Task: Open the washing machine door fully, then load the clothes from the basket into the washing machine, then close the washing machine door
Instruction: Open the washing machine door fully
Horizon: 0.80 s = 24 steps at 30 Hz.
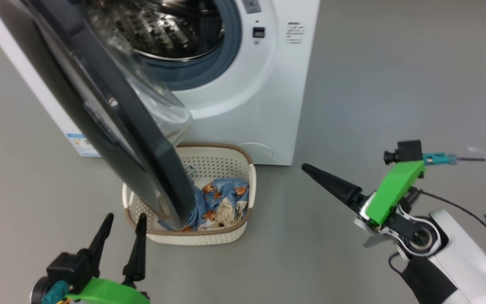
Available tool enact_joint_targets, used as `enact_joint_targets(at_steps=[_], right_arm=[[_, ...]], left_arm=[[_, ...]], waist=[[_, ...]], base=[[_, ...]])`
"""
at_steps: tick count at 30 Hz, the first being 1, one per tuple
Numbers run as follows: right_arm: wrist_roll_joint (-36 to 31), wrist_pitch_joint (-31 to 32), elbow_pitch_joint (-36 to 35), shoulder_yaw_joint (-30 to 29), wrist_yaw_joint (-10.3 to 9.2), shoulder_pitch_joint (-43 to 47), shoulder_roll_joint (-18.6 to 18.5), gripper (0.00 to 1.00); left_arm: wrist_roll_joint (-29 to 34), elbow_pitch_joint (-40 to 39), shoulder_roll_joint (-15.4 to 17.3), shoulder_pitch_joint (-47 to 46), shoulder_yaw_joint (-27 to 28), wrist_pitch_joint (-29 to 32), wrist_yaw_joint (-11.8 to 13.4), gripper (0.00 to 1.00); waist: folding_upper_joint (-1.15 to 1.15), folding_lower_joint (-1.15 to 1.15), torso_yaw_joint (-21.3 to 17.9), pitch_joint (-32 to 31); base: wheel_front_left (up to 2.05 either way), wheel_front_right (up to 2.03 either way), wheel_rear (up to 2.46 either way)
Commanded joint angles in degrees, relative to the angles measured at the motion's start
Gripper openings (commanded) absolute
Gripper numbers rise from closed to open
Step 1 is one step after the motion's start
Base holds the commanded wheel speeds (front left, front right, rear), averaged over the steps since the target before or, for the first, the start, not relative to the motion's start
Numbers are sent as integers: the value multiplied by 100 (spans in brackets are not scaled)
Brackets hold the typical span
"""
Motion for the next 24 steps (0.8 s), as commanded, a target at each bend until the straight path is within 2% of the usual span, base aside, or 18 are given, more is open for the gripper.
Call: enact_joint_targets(at_steps=[1, 8, 13, 16, 24], right_arm=[[-185, -202, -179, 65, 9, 160, -81, 100], [-466, -848, -148, 255, 9, 421, -277, 100], [-851, -1633, -130, 554, 9, 593, -522, 100], [-1338, -2201, -29, 985, 9, 679, -768, 100], [-1340, -3538, 399, 1363, 9, 839, -979, 100]], left_arm=[[33, -173, 141, 5, 278, -37, -9, 100], [48, -211, 166, 191, 402, -37, -9, 100], [52, -213, 150, 252, 437, -37, -9, 100], [51, -198, 131, 266, 433, -37, -9, 100], [45, -171, 123, 331, 446, -37, -9, 100]], waist=[[0, 0, -214, -163], [0, 0, -408, -256], [0, 0, -453, -302], [0, 0, -435, -341], [0, 0, -392, -427]], base=[[0, 0, 0], [0, 0, 0], [0, 0, 0], [0, 0, 0], [0, 0, 0]])
